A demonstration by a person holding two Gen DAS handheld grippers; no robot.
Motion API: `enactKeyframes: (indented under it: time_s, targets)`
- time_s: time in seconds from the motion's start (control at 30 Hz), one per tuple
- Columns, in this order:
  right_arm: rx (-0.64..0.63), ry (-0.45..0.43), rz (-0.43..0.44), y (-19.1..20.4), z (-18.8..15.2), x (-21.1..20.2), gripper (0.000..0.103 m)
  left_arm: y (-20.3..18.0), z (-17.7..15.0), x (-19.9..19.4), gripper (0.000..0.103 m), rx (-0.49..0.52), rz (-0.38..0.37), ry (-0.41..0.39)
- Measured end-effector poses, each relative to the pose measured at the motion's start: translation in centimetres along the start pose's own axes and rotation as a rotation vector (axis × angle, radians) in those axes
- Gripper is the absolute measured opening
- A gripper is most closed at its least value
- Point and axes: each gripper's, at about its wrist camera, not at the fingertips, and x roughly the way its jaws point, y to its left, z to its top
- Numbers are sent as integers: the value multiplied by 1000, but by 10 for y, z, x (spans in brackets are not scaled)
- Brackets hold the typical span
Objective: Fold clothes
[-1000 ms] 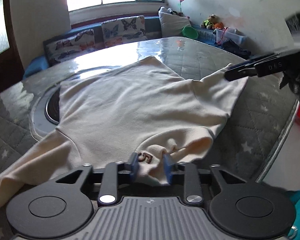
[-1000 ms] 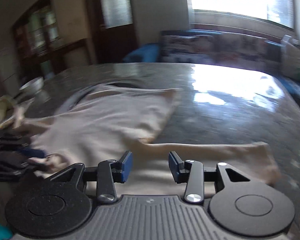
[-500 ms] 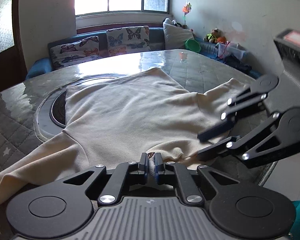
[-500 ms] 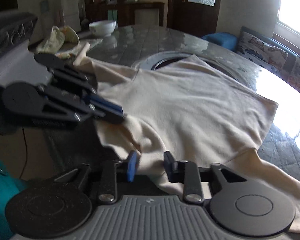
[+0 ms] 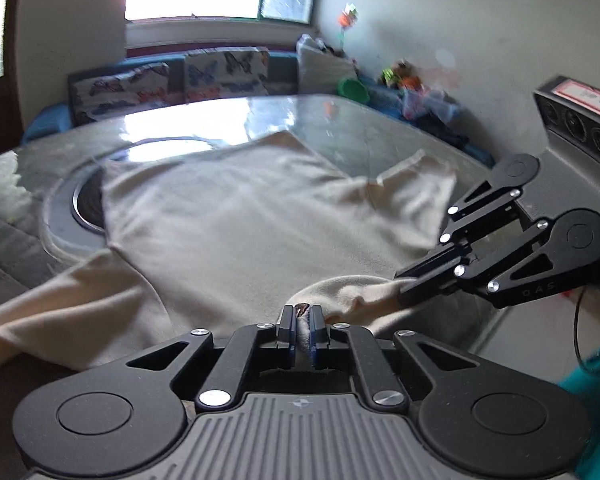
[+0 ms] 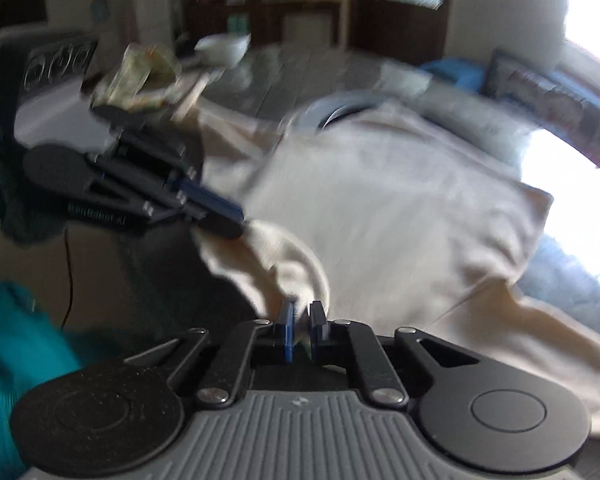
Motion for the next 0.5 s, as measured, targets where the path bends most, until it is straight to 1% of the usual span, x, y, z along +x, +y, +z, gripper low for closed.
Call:
enactKeyframes:
  time_s: [0.1,0.17,0.23,0.3,0.37,0.43,0.5]
  targets:
    - [6,-28,31,-4,5,-9,15,-2,-2,0,8,43,-7,16]
    - [39,-66,49,-11,12,-17,15,0,1,-1,8,49,-12,15]
    - [73,-100,35,-20,18,-20,15,3,4,-2,8,50,-21,11]
    - [87,-116,6,-24,21,-13,15,4,5,-2,10,44,-20,1]
    - [92,-115,2,-26,21,-1,16,7,4,-5,11,18,-6,-11]
    - [77,-98,14,-22,20,11,16,14,3,-9,14,-18,18,-29]
    - [38,-77,35,-12,17,21,16,26,4,-18,23,-62,72,-60]
